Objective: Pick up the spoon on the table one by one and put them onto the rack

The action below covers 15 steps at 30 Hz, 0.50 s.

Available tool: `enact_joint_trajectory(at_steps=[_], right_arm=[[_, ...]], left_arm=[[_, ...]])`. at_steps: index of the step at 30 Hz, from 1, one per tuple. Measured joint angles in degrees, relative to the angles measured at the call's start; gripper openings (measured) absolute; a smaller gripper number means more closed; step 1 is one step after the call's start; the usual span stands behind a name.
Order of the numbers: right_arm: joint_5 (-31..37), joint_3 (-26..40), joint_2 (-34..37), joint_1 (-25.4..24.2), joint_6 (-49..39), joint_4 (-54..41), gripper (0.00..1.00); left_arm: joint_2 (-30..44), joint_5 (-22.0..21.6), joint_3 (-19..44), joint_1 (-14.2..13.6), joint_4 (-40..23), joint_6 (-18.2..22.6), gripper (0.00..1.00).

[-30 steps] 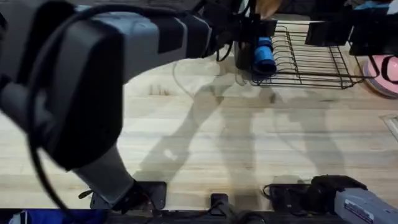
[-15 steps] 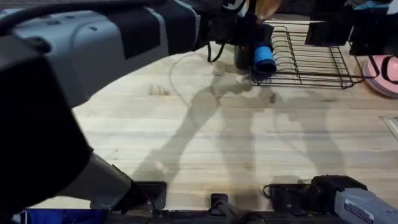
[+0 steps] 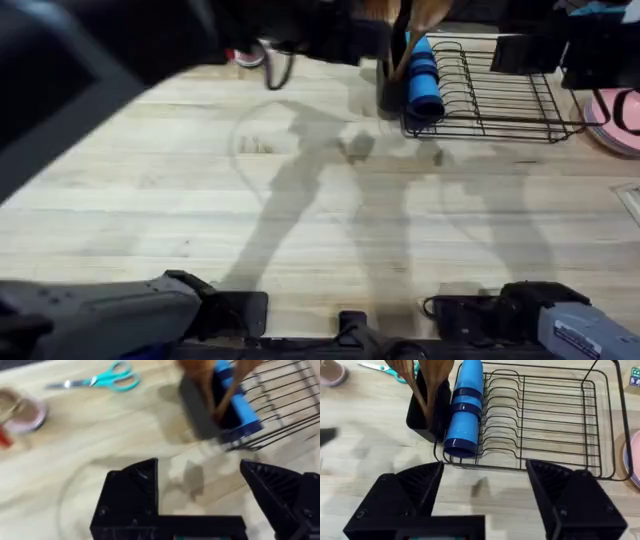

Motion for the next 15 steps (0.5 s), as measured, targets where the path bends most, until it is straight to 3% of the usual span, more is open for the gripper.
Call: enact_joint_trajectory(at_steps=[8,15], right_arm=[[0.0,0.0,0.0,0.0,0.0,-0.1,0.998],[0.0,0.0,0.0,0.0,0.0,-1.2,0.998]], left_arm=[[-5.5,-2.2,0.0,7.7,-13.7,0.4,0.995],[-7.2,-4.1,0.0,11.5,-20.7,0.4,0.995]])
